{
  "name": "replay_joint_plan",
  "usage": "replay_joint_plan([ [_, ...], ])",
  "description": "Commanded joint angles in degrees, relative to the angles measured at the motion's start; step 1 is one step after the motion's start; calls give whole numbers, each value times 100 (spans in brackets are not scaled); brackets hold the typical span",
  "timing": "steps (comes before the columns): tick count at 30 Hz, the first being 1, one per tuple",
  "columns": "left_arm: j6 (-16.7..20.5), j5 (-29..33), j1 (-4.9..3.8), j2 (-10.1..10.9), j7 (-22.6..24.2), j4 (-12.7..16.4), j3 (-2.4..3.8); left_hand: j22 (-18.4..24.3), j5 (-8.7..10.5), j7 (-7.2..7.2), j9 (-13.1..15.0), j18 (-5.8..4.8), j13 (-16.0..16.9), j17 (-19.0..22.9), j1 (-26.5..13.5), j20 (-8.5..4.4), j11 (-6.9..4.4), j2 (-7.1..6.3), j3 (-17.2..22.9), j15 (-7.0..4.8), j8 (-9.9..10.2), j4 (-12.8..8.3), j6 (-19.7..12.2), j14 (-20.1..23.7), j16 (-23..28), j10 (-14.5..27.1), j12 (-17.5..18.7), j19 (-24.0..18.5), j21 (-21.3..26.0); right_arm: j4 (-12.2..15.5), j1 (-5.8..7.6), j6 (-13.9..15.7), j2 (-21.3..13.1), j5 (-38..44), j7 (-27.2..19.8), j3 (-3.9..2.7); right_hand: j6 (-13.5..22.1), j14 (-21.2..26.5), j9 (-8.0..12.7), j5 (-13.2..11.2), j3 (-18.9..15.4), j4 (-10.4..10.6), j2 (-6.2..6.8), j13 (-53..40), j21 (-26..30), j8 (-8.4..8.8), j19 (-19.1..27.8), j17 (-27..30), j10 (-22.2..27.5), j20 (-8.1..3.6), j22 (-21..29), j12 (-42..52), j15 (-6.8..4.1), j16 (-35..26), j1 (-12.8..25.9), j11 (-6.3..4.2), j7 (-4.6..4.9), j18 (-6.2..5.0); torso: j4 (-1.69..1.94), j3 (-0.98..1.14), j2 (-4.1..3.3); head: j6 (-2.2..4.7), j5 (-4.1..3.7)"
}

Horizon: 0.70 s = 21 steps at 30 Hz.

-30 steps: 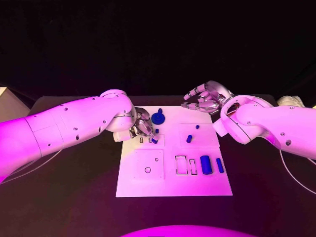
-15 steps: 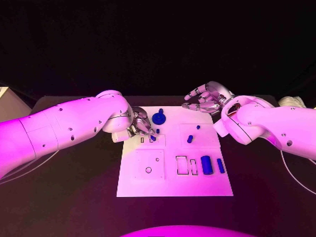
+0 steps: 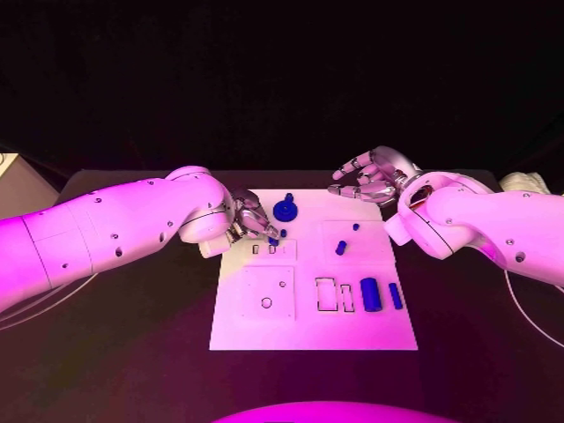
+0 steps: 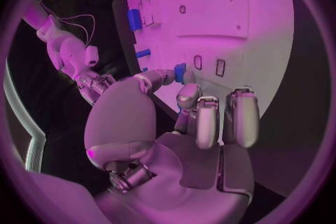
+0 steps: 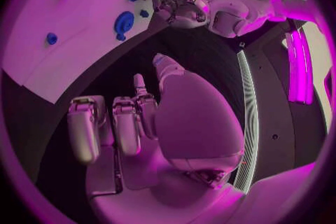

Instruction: Assemble the parts on the task board

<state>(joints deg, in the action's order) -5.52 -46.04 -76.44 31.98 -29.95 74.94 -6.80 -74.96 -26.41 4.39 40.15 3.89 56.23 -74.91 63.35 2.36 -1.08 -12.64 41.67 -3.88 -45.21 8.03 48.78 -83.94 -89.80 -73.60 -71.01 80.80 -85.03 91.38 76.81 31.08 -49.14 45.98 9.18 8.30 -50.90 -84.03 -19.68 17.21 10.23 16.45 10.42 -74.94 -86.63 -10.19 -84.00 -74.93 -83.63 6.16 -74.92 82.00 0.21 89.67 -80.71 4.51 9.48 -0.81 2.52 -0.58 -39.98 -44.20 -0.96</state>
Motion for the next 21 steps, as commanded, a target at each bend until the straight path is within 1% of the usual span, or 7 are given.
replay_joint_plan([
  [1, 364, -273, 11, 20, 106, 85, -51, -209, -28, -117, 2, -96, 9, -1509, -18, -9, 3, 33, 926, -30, -35, -964, 156, -606, -20, -56, -39, 51, -33, -1, -9, -76, -4, 45, -25, 1, -13, -562, -5, 32, 36, -9, -33, -800, 24, -23, -415, -1373, 44, 5, -1252, -26, 8, -20, 11, 0, -11, -15, -5, -2, -3, -17, 22],
  [5, 459, -381, 26, 41, 105, 147, -133, -226, -49, -122, 6, -99, 23, -1509, -19, -12, -1, 29, 923, -34, -35, -972, 165, -606, -20, -69, -46, 63, -40, -1, -17, -75, -6, 45, -27, 2, -13, -562, -5, 32, 36, -9, -33, -800, 24, -23, -415, -1373, 44, 5, -1252, -26, 8, -20, 11, 0, -11, -15, -8, -6, -4, -29, 38],
  [9, 502, -466, 43, 35, 90, 170, -174, -235, -51, -123, 7, -101, 30, -1509, -19, -13, -1, 28, 923, -34, -35, -973, 167, -606, -20, -74, -50, 70, -43, -4, -23, -74, -5, 45, -28, 3, -13, -562, -5, 32, 36, -9, -33, -800, 24, -23, -415, -1373, 44, 5, -1252, -26, 8, -20, 11, 0, -11, -15, -15, -8, -5, -41, 51],
  [12, 519, -505, 51, 22, 74, 174, -192, -244, -65, -126, 9, -103, 41, -1509, -17, -15, -5, 24, 922, -37, -35, -980, 174, -606, -20, -84, -56, 76, -46, -6, -26, -73, -4, 45, -29, 3, -13, -562, -5, 32, 36, -9, -33, -800, 24, -23, -415, -1373, 44, 5, -1252, -26, 8, -20, 11, 0, -11, -15, -19, -7, -8, -44, 69],
  [17, 491, -546, 57, 3, 46, 167, -205, -252, -75, -128, 11, -105, 41, -1507, -17, -17, -7, 21, 922, -40, -34, -984, 179, -605, -19, -87, -54, 82, -50, -8, -31, -71, -2, 45, -33, 3, -11, -559, -4, 42, 41, -8, -30, -800, 29, -24, -413, -1361, 44, 4, -1249, -26, 7, -25, 15, 1, -11, -16, -18, -5, -13, -48, 78],
  [21, 450, -586, 58, -3, 30, 163, -208, -255, -87, -130, 13, -106, 52, -1509, -17, -19, -10, 17, 921, -42, -34, -989, 186, -606, -20, -97, -60, 84, -51, -8, -32, -70, -2, 45, -34, 3, -11, -559, -4, 42, 41, -8, -30, -800, 29, -24, -413, -1361, 44, 4, -1249, -26, 7, -25, 15, 1, -11, -16, -16, -6, -15, -43, 70],
])
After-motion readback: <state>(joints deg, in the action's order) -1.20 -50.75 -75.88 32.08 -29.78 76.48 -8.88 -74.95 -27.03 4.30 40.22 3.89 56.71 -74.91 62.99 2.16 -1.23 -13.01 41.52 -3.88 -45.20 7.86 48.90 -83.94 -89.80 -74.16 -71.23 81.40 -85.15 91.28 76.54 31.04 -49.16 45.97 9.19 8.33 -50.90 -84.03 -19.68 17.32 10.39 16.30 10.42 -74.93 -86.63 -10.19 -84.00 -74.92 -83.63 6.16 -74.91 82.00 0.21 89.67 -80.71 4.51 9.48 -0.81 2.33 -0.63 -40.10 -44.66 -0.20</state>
